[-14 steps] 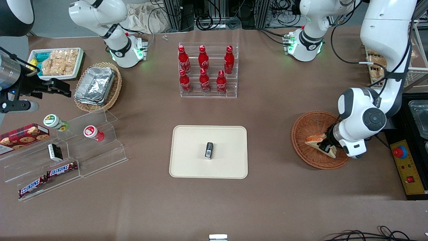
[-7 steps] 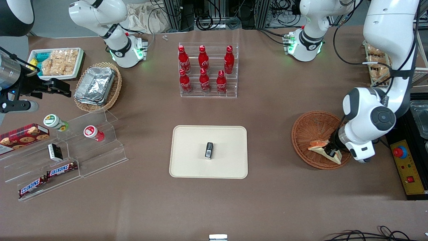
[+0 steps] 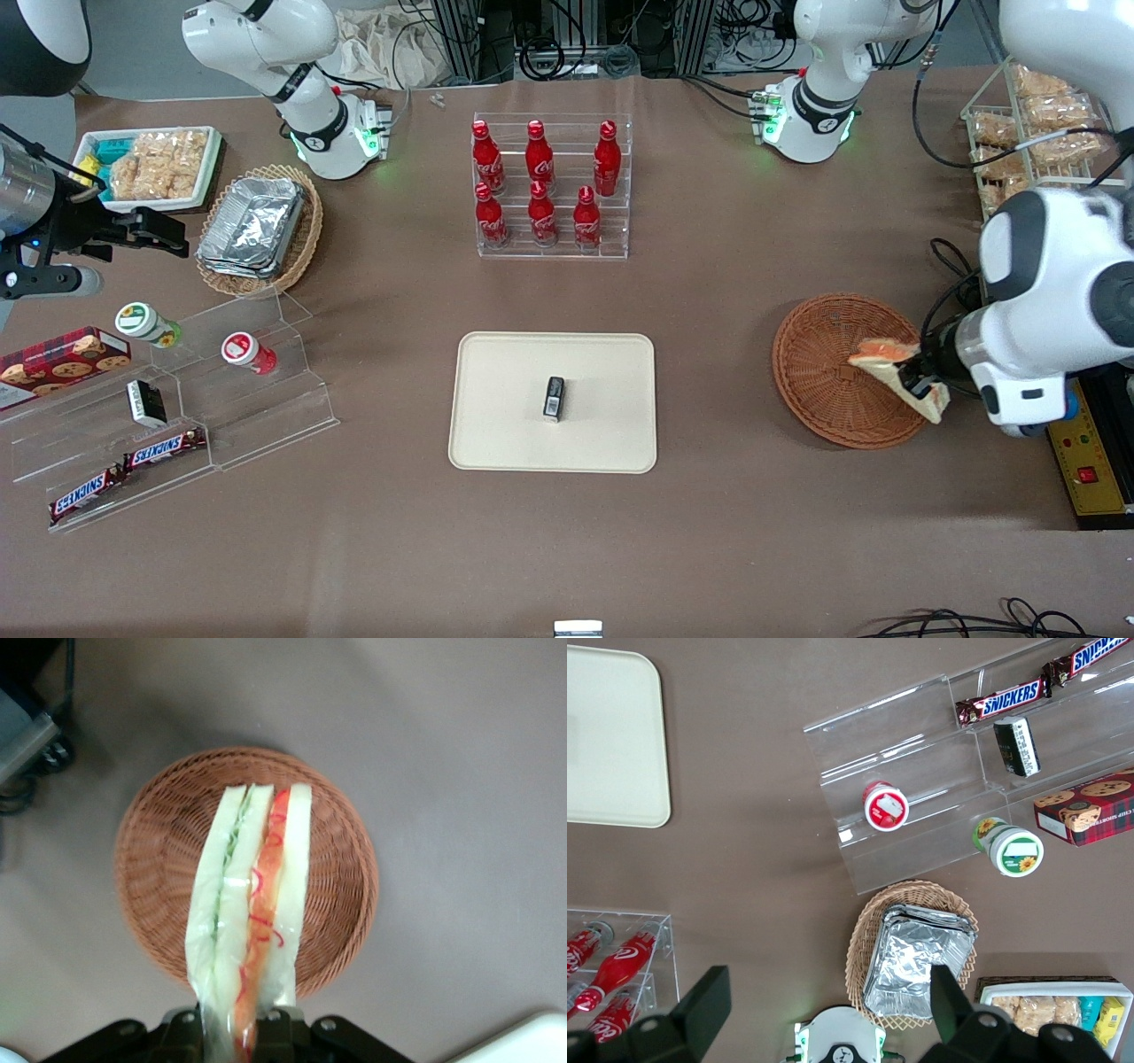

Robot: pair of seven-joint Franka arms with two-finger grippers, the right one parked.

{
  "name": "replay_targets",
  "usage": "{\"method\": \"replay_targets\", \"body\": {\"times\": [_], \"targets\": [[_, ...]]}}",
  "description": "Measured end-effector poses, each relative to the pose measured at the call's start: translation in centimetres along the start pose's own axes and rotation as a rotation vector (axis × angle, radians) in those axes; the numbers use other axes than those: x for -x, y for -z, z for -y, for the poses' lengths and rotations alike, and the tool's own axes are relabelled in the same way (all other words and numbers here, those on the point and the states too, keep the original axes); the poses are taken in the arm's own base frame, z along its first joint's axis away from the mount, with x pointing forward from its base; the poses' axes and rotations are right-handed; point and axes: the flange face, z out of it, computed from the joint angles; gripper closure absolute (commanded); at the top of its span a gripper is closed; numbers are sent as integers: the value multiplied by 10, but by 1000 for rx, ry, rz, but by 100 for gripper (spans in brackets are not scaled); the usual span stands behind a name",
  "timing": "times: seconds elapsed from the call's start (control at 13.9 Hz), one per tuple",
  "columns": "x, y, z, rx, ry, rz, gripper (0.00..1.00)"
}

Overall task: Place sandwich from basket to tray
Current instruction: 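Lift the sandwich out of the basket with the left gripper, then carry the sandwich over the cream tray beside the black box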

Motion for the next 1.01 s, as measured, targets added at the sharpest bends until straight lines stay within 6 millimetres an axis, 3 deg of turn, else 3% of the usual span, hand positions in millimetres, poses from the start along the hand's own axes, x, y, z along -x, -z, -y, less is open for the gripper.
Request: {"method": "replay_targets", "body": {"times": [0.07,0.22,0.43,0.65,0.86,1.01], "targets": [[8,23,-4,6,-87,-1,96],[34,55,-24,48,-235,-22,98],[94,69,-69,90,-391,-21,100],[162,44,-118,78,-549,31,100],[214,-7,-164,50,-692,84,100],[234,-42,-189,59,-734,99,100]]}}
